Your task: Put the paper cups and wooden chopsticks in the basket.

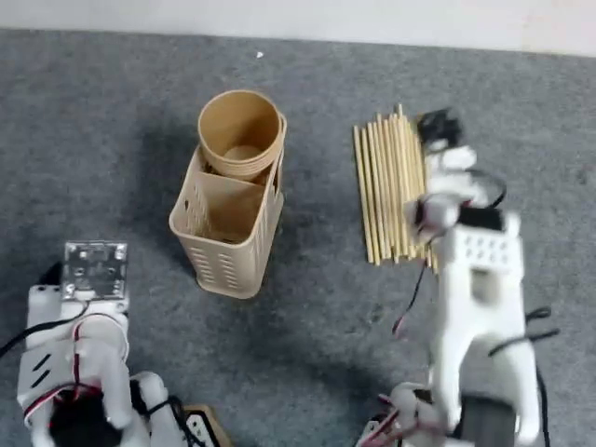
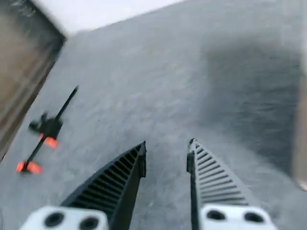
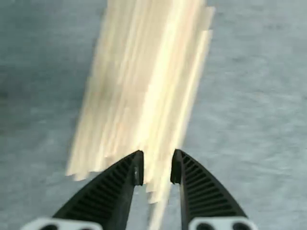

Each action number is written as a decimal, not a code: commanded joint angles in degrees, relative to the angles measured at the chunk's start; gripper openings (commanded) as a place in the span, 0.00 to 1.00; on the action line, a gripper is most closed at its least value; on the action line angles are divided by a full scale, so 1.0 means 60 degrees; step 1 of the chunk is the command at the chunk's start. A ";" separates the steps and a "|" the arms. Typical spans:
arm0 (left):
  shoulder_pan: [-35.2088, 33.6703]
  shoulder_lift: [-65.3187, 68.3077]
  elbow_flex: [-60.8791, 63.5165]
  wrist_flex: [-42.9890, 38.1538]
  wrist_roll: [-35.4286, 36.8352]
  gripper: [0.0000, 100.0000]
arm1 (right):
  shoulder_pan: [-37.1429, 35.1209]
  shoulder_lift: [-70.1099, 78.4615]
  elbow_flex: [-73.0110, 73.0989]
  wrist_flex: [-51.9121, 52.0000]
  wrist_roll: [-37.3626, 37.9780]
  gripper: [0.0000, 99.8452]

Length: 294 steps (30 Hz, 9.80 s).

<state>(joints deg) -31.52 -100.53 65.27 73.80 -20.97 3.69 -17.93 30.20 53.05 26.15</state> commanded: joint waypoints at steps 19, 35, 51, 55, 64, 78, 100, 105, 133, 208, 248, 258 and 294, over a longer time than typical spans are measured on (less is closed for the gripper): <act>0.0051 -0.0491 0.2674 -0.0938 0.0630 0.17 | 0.0608 0.8974 -0.6586 -0.0139 0.0747 0.11; 0.0110 -0.0491 0.2879 -0.0938 0.0630 0.17 | 0.1179 0.6645 -0.7451 0.0886 -0.0879 0.01; 0.0110 -0.0491 0.2894 -0.0938 0.0645 0.17 | -0.3788 -0.2176 -0.8462 0.2484 -0.3648 0.01; 0.0110 -0.0491 0.3055 -0.0938 0.0645 0.17 | -0.5311 -0.2982 -0.6894 0.0491 -0.3839 0.01; 0.0110 -0.0491 0.3084 -0.0938 0.0645 0.17 | -0.6777 -0.3070 -0.3099 -0.3641 -0.4278 0.01; 0.0110 -0.0491 0.3377 -0.1407 0.0645 0.17 | -0.7114 -0.3128 -0.1033 -0.5106 -0.5363 0.01; 0.0418 -0.0491 0.3451 -0.1348 0.0645 0.17 | -0.7480 -0.2000 -0.1121 -0.4769 -0.5773 0.01; 0.0418 -0.0491 0.3495 -0.1392 0.0630 0.17 | -0.7846 -0.3377 0.0154 -0.4945 -0.5773 0.01; 0.0462 -0.0491 0.3509 -0.1333 0.0615 0.17 | -0.5165 -0.5941 -0.3656 0.4125 -0.2623 0.11; 0.0476 -0.0476 0.3524 -0.1333 0.0601 0.17 | -0.2278 -0.3304 -0.2044 -0.0125 -0.2784 0.01; 0.0462 -0.0491 0.3758 -0.1407 0.0586 0.17 | -0.8857 -0.4432 0.3641 -0.7568 -0.4777 0.01; 0.0462 -0.0491 0.3758 -0.1407 0.0586 0.17 | -0.8813 -0.4432 0.3700 -0.7319 -0.3707 0.16; 0.0022 0.7553 -0.5458 0.0571 -0.0601 0.18 | -0.2821 -0.4447 -0.1956 0.3216 -0.2505 0.16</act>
<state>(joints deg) -33.01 -72.66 46.64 75.30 -23.08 -17.76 -44.13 13.23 75.91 10.33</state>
